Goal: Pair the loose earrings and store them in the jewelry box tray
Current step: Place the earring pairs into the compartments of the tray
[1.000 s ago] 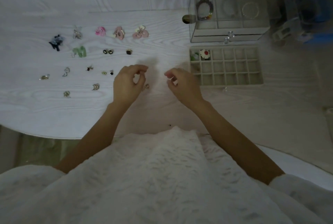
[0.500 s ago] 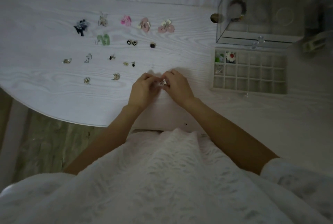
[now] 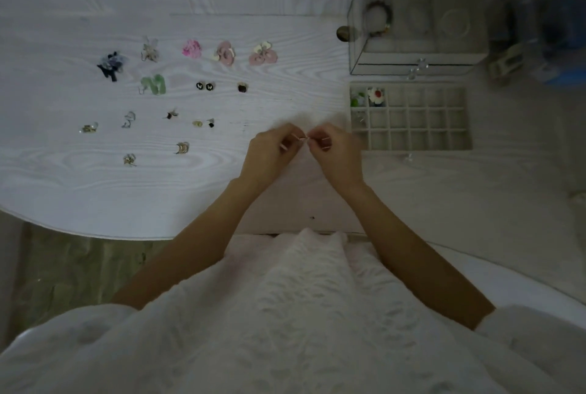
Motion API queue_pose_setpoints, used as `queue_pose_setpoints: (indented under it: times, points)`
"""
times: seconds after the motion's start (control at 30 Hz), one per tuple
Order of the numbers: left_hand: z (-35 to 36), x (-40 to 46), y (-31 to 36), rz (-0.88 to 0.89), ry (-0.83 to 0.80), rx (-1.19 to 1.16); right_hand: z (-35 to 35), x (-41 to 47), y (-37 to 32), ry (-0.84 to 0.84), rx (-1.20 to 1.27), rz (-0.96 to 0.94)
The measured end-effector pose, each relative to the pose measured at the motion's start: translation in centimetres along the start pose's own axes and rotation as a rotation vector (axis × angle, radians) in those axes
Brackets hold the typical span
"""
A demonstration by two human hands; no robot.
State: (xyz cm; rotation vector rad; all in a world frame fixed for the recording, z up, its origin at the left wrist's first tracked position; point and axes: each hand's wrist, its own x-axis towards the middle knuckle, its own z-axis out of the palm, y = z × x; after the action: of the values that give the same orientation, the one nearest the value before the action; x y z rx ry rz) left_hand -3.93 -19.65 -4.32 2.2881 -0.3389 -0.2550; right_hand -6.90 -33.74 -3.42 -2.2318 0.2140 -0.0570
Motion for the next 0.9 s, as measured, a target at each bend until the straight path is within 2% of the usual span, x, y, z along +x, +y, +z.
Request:
queue_pose_setpoints:
  times: [0.1,0.23,0.53,0.63,0.73,0.83,0.9]
  points:
    - [2.4,1.6,3.0,0.109,-0.027,-0.019,-3.6,-0.6,1.7,0.128,0.104,0.126]
    - [5.3,2.9,5.4,0.183,-0.071,0.004,-5.9,-1.0,3.8,0.177,0.14,0.212]
    - [6.9,3.5,6.0,0.215,-0.088,0.114,-5.9,0.0,5.2,0.132,-0.119,0.118]
    - [5.9,2.5,6.1,0.274,-0.03,0.131,-6.2,-0.5,5.2,0.104,-0.317,0.054]
    - [3.2,0.9,4.7,0.25,0.13,0.14,-5.8,-1.0,3.1,0.076,-0.523,-0.144]
    - [-0.4,-1.5,2.2,0.139,0.268,0.097,-4.2,-0.7,0.2,0.004,-0.5,-0.269]
    - [-3.1,-3.3,-0.4,-0.003,0.34,0.086,-1.9,-0.1,-1.7,-0.118,-0.427,-0.271]
